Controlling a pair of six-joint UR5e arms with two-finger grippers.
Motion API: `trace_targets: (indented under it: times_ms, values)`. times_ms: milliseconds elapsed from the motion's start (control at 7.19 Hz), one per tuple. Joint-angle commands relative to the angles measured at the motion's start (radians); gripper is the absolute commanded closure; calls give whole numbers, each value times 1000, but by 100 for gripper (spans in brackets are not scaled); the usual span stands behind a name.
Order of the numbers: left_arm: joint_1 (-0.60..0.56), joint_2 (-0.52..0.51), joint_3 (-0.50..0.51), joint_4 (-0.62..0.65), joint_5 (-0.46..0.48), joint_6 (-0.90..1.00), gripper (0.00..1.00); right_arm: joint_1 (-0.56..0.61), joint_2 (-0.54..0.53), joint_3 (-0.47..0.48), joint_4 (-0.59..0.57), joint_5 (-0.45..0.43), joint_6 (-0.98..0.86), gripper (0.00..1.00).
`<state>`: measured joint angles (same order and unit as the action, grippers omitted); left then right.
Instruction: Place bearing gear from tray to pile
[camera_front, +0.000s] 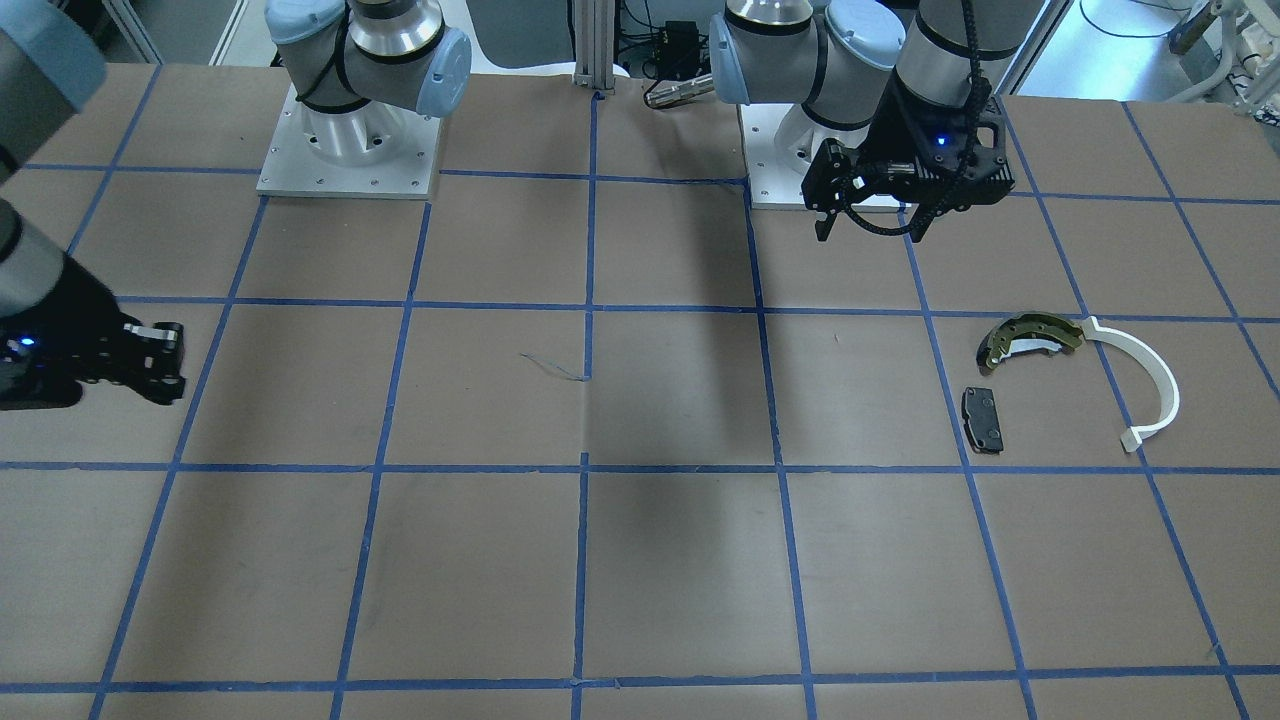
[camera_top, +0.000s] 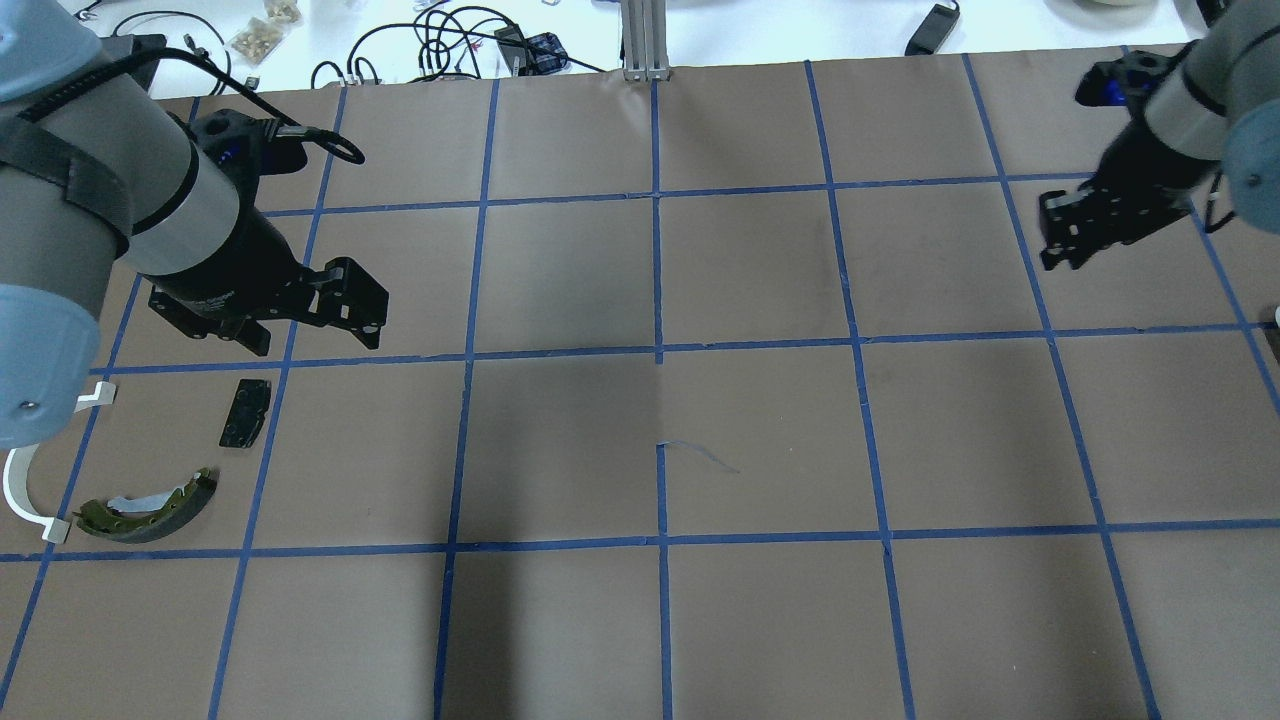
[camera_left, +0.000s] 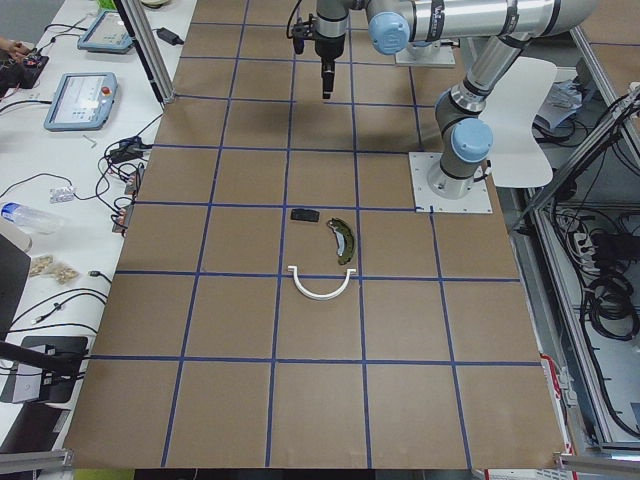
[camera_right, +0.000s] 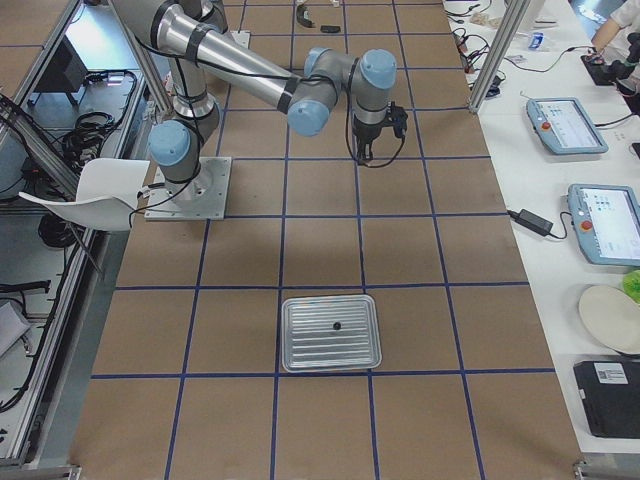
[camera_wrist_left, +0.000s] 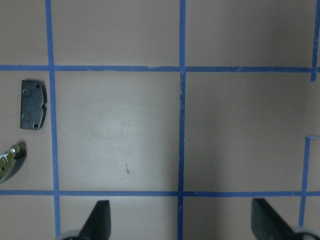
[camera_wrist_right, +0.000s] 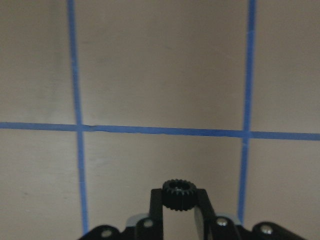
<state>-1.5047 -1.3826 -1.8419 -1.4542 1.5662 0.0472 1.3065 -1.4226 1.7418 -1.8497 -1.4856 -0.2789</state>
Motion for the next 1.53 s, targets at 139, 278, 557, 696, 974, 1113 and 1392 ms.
trace_targets:
  times_ms: [139, 278, 557, 696, 974, 1113, 1392]
  values:
    - [3, 2, -25, 30, 0, 11, 0, 383, 55, 2, -116, 44, 552, 89]
    - [4, -1, -25, 28, -2, 14, 0, 474, 100, 2, -159, 44, 705, 89]
    - [24, -1, -26, 14, 2, 14, 0, 627, 242, 51, -262, 36, 902, 88]
    - [34, -1, -26, 9, 2, 14, 0, 666, 282, 79, -414, 42, 981, 87]
    - [38, -28, -26, 24, 0, 14, 0, 665, 300, 79, -444, 28, 980, 61]
    - [38, -50, -26, 53, -5, 3, 0, 663, 297, 68, -444, 12, 940, 1]
    - [32, -85, -23, 58, -12, -6, 0, 627, 259, 47, -433, 7, 896, 0]
